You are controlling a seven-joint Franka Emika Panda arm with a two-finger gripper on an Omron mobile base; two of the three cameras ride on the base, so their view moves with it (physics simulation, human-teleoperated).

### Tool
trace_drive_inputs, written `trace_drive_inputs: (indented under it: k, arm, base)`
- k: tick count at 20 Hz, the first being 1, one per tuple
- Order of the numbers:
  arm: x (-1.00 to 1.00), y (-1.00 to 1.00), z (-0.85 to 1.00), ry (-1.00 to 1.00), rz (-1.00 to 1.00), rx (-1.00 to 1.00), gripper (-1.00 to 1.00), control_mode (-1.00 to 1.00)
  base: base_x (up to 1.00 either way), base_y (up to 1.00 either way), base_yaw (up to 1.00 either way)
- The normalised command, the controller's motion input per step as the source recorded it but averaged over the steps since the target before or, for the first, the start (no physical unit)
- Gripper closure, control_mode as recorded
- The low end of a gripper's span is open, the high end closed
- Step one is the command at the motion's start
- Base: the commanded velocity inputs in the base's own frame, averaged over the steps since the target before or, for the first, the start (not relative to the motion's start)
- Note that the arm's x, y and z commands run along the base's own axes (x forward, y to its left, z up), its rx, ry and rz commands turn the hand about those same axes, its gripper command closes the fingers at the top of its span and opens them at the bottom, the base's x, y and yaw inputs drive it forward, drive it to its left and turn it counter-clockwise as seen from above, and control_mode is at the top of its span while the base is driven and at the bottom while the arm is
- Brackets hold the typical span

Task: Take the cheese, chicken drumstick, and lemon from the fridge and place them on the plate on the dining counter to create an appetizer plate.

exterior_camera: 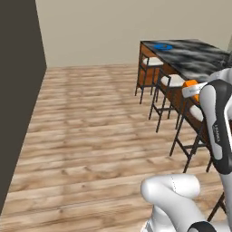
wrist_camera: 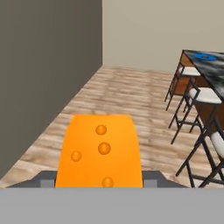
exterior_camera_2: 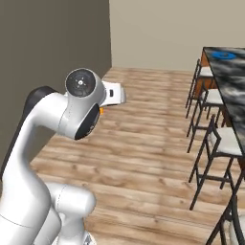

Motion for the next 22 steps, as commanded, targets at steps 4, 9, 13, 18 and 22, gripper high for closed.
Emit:
trace_drive_inputs:
  k: [4, 9, 13, 18, 22]
  arm:
    - [0.00, 0.00, 0.00, 0.00, 0.00, 0.00, 1.00, 1.00]
    - [0.00, 0.00, 0.00, 0.00, 0.00, 0.00, 1.00, 1.00]
    - [0.00, 0.00, 0.00, 0.00, 0.00, 0.00, 1.00, 1.00]
    - [0.00, 0.00, 0.00, 0.00, 0.00, 0.00, 1.00, 1.00]
    - [0.00, 0.00, 0.00, 0.00, 0.00, 0.00, 1.00, 1.00]
  base:
    - [1.00, 0.22, -0.23]
    - [1.00, 0.11, -0.22]
    - [1.00, 0.15, -0.21]
    - [1.00, 0.21, -0.22]
    - [1.00, 0.14, -0.20]
